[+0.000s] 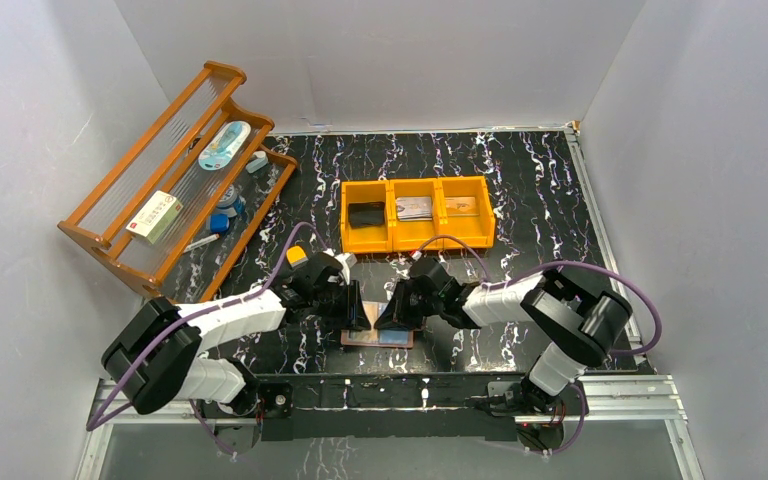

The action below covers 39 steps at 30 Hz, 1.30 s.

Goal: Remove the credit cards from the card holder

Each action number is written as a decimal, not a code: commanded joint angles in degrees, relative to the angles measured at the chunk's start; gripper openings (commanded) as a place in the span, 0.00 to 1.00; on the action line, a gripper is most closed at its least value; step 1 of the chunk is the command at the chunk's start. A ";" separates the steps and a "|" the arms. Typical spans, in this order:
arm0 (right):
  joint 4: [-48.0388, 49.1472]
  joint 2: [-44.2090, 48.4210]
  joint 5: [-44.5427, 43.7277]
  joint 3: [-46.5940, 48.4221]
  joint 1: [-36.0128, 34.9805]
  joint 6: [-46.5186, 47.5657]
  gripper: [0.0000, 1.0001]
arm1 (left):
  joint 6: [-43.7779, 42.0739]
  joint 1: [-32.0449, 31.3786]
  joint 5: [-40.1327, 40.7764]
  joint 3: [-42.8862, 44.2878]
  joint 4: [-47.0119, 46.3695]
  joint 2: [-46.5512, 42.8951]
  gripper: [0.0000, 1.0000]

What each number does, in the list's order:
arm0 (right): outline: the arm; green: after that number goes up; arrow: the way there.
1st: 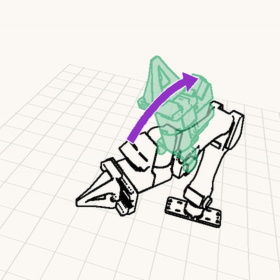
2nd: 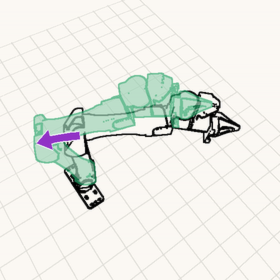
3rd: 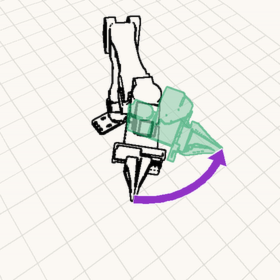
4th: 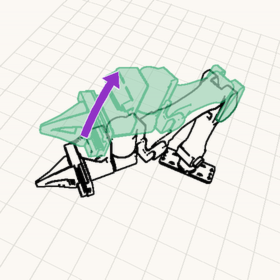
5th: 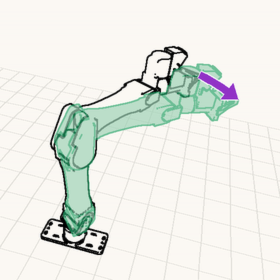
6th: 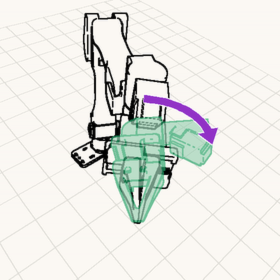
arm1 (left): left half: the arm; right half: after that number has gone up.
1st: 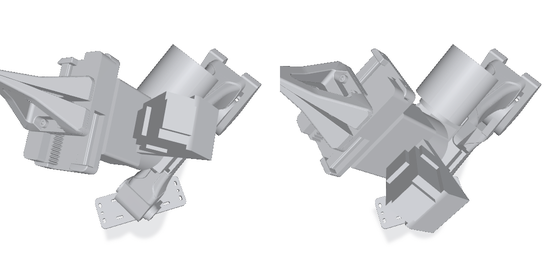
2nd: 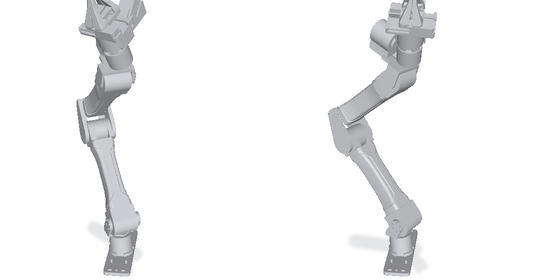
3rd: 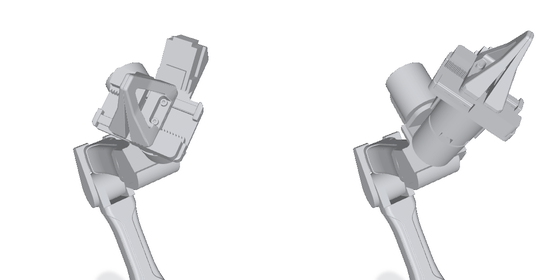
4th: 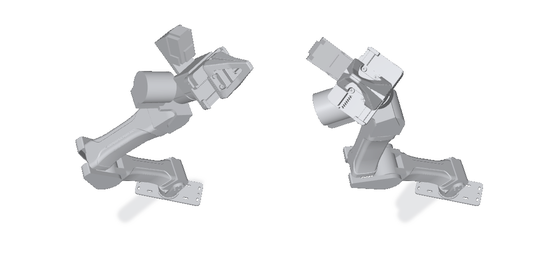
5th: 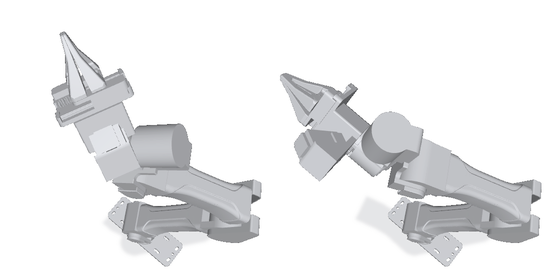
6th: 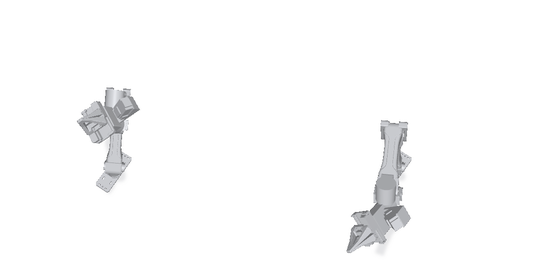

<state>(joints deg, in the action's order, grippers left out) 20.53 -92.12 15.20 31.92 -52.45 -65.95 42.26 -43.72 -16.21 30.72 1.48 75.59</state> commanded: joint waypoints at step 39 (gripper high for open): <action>-38.74 6.88 -22.22 18.85 -2.91 12.78 0.42 | 1.40 0.20 18.57 1.09 16.88 -17.11 0.60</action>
<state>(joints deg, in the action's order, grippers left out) -9.58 -82.59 -0.78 47.44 -53.12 -53.89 43.07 -44.23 -3.44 30.68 13.72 61.17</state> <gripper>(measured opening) 0.423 0.581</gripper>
